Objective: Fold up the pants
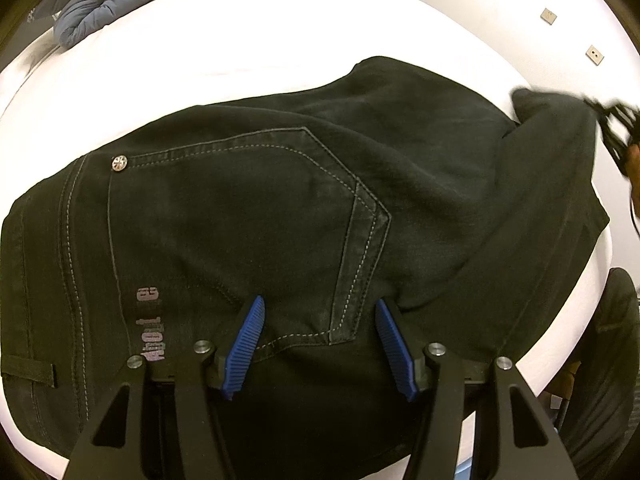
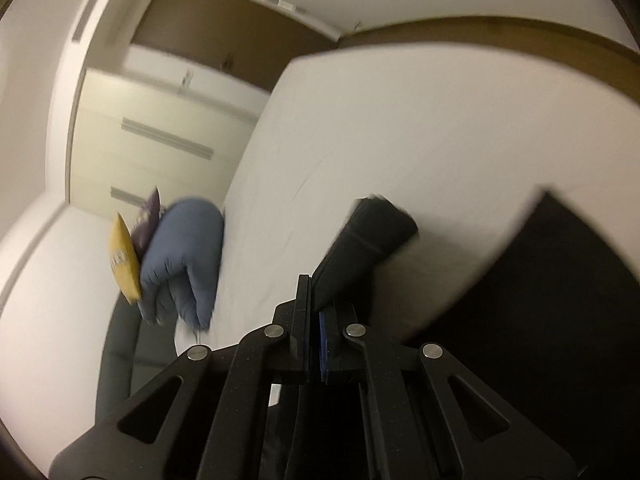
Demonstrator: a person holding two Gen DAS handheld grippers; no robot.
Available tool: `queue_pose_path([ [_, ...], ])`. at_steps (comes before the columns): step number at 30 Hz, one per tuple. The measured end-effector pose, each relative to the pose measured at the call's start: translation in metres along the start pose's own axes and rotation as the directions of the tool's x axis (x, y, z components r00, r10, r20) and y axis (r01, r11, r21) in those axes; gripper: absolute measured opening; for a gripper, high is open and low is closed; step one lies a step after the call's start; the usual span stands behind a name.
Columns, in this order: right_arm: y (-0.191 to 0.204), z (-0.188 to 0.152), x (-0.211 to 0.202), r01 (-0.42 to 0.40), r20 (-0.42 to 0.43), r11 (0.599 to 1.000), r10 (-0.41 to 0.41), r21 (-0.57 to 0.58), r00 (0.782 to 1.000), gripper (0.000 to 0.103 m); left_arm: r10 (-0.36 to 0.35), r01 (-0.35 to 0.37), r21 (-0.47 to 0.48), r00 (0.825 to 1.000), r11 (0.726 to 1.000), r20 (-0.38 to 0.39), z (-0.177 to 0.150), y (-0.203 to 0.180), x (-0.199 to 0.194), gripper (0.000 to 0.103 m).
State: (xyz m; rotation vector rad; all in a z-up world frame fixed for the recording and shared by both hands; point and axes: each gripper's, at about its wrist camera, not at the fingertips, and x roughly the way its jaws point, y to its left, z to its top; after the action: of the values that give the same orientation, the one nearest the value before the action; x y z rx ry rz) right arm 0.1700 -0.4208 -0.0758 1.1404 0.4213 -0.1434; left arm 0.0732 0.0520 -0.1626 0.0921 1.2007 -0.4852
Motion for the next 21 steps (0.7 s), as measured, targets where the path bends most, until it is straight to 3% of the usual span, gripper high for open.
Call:
queue_pose_path([
  [4,-0.045,-0.030,-0.054,0.131,0.061,0.990,-0.135,0.053,0.989,0.002,0.002,-0.002,0.002,1.000,1.000,-0.005,0.003,0.003,-0.001,0.060],
  [7,-0.088,-0.048,-0.072,0.237,0.056,0.962,-0.246,0.135,0.968,0.002,0.000,0.000,-0.001,1.000,1.000,-0.011,0.005,0.004,-0.001,0.060],
  [9,-0.106,-0.063,-0.084,0.262,0.052,0.953,-0.273,0.153,0.961,0.002,-0.001,0.001,-0.002,1.000,1.000,-0.015,0.006,0.005,-0.001,0.060],
  [13,-0.104,-0.071,-0.104,0.249,0.085,0.959,-0.261,0.132,0.962,0.002,-0.001,0.000,-0.008,1.000,1.000,-0.024,0.010,0.006,-0.001,0.062],
  [18,-0.072,-0.070,-0.112,0.262,0.148,0.960,-0.274,0.099,0.950,0.002,0.011,-0.011,-0.002,1.000,1.000,-0.026,0.018,0.000,0.000,0.068],
  [21,-0.086,-0.075,-0.113,0.324,0.070,0.930,-0.339,0.171,0.938,0.002,0.009,-0.010,-0.003,1.000,1.000,-0.025,0.020,-0.002,0.002,0.073],
])
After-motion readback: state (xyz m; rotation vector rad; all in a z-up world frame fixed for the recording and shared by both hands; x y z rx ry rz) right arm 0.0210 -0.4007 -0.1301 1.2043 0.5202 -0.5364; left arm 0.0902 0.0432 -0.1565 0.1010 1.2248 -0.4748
